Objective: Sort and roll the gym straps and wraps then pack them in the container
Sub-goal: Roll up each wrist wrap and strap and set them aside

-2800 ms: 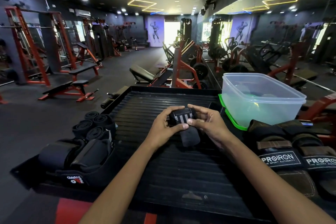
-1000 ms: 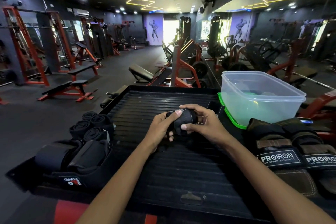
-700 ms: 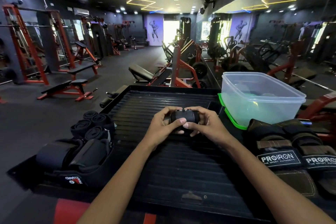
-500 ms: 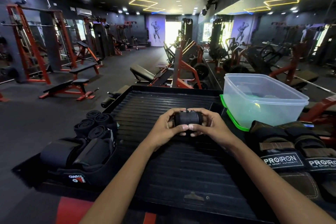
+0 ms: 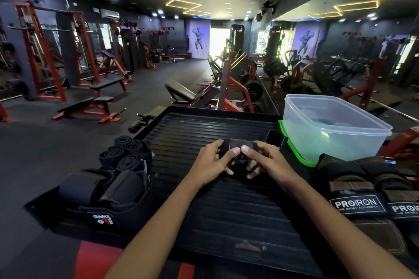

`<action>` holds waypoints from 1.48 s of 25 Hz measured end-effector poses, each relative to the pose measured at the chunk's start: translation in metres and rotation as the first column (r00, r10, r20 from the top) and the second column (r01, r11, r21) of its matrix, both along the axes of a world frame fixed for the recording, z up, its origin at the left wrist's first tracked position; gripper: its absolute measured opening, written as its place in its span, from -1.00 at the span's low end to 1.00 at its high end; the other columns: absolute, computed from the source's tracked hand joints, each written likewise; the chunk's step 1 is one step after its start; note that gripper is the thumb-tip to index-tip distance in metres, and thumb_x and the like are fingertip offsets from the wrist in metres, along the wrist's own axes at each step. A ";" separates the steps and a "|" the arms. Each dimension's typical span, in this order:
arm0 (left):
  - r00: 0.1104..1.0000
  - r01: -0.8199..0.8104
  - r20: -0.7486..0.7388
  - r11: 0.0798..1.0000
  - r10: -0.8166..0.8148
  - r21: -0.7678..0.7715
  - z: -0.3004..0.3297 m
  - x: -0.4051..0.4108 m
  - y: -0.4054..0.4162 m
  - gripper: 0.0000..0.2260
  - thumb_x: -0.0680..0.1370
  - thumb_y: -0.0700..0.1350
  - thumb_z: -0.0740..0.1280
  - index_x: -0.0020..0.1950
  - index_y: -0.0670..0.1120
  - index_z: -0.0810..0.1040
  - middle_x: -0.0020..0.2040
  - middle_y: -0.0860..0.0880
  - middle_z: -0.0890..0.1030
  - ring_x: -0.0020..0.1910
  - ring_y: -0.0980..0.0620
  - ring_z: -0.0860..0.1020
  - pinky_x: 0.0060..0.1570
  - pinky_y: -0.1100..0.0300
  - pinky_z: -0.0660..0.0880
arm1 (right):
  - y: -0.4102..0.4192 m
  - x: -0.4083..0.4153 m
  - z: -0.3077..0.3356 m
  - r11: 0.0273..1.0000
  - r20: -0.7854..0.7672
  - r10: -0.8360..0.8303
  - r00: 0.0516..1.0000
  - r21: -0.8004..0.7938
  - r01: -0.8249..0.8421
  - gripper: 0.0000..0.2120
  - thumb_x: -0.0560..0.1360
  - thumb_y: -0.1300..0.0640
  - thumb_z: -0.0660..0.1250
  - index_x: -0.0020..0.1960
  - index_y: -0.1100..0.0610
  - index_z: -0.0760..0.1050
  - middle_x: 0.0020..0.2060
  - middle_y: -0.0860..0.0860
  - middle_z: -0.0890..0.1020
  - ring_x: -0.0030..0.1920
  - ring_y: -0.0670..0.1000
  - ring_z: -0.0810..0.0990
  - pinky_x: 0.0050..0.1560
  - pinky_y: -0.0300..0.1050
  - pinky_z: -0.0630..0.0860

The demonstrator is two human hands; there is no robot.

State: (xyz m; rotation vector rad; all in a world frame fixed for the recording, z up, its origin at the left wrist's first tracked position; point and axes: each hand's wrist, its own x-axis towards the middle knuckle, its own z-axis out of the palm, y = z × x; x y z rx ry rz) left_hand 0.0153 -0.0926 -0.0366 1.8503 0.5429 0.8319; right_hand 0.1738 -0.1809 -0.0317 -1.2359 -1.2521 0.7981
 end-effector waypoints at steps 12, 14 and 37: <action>0.997 -0.017 -0.071 0.985 0.029 0.171 -0.007 -0.001 0.003 -0.76 0.56 -0.02 0.35 0.18 -0.06 0.48 0.04 -0.01 0.63 -0.05 0.06 0.62 -0.01 0.11 0.59 | 0.002 0.007 -0.005 0.997 -0.012 0.007 1.000 0.074 -0.006 -0.68 0.44 0.29 0.43 0.18 0.18 0.54 0.05 0.15 0.66 0.04 0.13 0.66 -0.03 -0.01 0.63; 0.997 -0.025 -0.067 0.976 0.040 0.217 -0.008 -0.001 0.006 -0.71 0.53 -0.07 0.40 0.23 -0.01 0.48 0.09 0.05 0.60 0.05 0.14 0.57 0.07 0.14 0.55 | 0.003 0.008 -0.007 0.996 0.023 -0.005 1.000 0.085 0.003 -0.64 0.40 0.31 0.47 0.16 0.12 0.56 0.09 0.15 0.63 0.12 0.15 0.62 0.04 0.02 0.61; 0.977 -0.189 -0.026 0.918 0.211 0.348 0.028 -0.017 -0.007 -0.62 0.48 -0.15 0.45 0.28 -0.09 0.52 0.21 0.00 0.55 0.17 0.14 0.52 0.10 0.52 0.39 | 0.010 0.002 -0.004 0.987 -0.197 -0.131 0.972 0.068 0.147 -0.52 0.31 0.42 0.47 0.17 0.11 0.53 0.04 0.08 0.69 0.03 0.03 0.66 -0.03 -0.09 0.55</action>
